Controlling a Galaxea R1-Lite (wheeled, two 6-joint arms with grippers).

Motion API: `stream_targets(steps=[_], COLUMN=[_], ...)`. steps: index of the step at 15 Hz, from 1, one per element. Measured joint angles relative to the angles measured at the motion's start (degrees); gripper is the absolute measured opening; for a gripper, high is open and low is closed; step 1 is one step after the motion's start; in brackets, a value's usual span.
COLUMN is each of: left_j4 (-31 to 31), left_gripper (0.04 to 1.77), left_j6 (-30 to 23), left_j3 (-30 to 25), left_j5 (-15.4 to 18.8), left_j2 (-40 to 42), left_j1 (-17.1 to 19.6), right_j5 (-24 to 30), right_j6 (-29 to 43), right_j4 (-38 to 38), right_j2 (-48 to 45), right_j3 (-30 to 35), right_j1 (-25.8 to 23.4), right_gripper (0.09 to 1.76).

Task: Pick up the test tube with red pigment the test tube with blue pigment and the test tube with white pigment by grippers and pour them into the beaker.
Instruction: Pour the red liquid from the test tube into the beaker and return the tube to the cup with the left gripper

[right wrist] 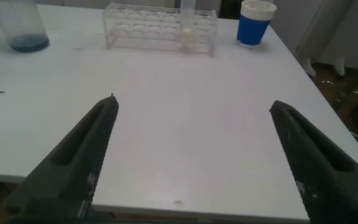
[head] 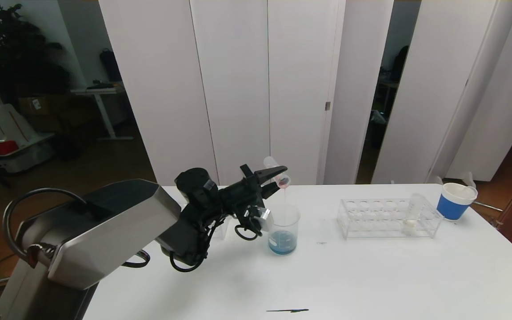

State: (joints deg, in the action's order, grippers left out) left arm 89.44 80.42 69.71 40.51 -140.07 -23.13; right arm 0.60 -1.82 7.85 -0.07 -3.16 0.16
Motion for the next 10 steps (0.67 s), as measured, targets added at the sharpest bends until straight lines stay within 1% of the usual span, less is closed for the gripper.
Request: stream_targets(steps=[10], left_j4=[0.0], left_gripper=[0.60], left_j6=[0.3], left_j3=[-0.7], left_j5=[0.0], left_j2=[0.7], left_j1=[0.2], right_j5=[0.0], right_j6=[0.0], right_j4=[0.0], right_j2=[0.0], right_j3=[0.0], right_j1=[0.0], right_gripper=[1.75])
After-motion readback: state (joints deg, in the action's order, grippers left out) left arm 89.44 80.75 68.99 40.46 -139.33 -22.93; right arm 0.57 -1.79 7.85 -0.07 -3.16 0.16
